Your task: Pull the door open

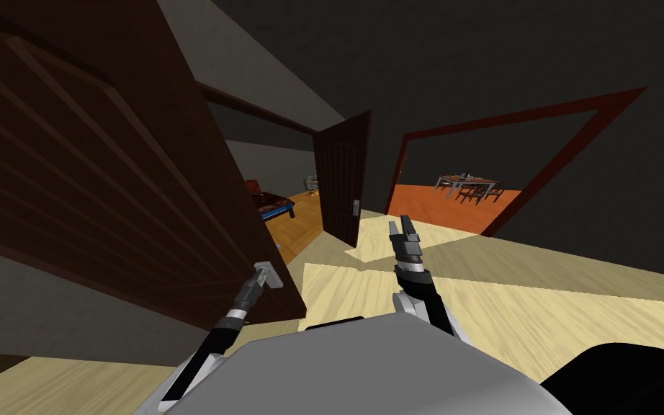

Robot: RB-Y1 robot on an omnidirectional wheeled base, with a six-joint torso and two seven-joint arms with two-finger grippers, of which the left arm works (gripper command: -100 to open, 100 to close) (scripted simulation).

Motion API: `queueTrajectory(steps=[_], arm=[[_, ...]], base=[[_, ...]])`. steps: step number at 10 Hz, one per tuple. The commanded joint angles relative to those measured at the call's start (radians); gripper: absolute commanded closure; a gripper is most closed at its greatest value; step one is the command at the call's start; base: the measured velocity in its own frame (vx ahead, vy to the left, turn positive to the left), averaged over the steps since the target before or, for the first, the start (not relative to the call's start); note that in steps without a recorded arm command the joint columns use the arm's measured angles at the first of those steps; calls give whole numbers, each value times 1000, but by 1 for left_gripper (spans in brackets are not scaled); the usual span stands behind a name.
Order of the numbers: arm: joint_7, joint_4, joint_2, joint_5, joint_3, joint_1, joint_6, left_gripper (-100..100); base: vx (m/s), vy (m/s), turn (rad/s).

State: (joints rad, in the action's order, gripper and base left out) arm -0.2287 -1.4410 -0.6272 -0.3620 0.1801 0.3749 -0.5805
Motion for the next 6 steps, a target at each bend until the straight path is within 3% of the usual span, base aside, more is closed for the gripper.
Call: queueTrajectory(steps=[1,6], arm=[[-11,7,-19,-2,9,11,-21,100],[-40,10,-71,-6,33,36,-76,100]], base=[[-203,82,-148],[-214,88,-129]])
